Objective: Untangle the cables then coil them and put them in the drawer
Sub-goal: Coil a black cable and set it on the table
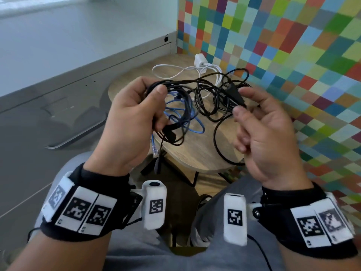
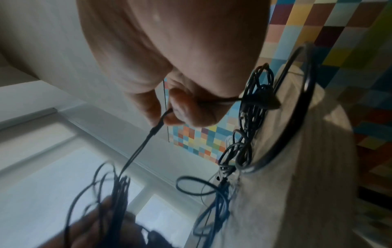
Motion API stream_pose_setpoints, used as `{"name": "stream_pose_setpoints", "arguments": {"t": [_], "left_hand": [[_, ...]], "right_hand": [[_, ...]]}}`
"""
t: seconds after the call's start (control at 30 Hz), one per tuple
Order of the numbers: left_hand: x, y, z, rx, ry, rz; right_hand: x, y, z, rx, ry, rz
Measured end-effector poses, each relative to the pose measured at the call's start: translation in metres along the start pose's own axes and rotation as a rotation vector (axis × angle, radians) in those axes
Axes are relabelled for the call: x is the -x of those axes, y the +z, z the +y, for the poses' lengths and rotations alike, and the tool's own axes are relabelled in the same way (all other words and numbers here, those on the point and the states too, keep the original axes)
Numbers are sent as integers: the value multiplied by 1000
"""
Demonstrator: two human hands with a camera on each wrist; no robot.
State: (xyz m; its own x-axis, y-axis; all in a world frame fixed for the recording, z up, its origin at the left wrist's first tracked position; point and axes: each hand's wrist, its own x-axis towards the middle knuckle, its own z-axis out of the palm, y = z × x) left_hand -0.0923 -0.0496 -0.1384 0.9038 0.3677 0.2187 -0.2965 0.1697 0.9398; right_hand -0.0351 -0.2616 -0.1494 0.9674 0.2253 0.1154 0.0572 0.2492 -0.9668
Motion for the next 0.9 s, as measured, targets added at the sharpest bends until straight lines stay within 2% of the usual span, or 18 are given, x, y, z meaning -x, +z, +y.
{"name": "stream_pose_setpoints", "arguments": {"t": [0.13,0.2,0.4,0.63,0.9], "left_hand": [[7,13,-6,-29,11,-82],[9,17,-7,-56,22,-80],[8,15,-5,-50,50,-53],[6,12,-6,-1,-17,-26],[10,16,-7,78,-53,-114]], "right_hand": [[10,16,10,-50,147,-157],[13,23,13,-54,158,-192],[13,23,17,165,100,-107],[10,29,14,-246,233,-103],[14,28,15,-147,193,-242]]}}
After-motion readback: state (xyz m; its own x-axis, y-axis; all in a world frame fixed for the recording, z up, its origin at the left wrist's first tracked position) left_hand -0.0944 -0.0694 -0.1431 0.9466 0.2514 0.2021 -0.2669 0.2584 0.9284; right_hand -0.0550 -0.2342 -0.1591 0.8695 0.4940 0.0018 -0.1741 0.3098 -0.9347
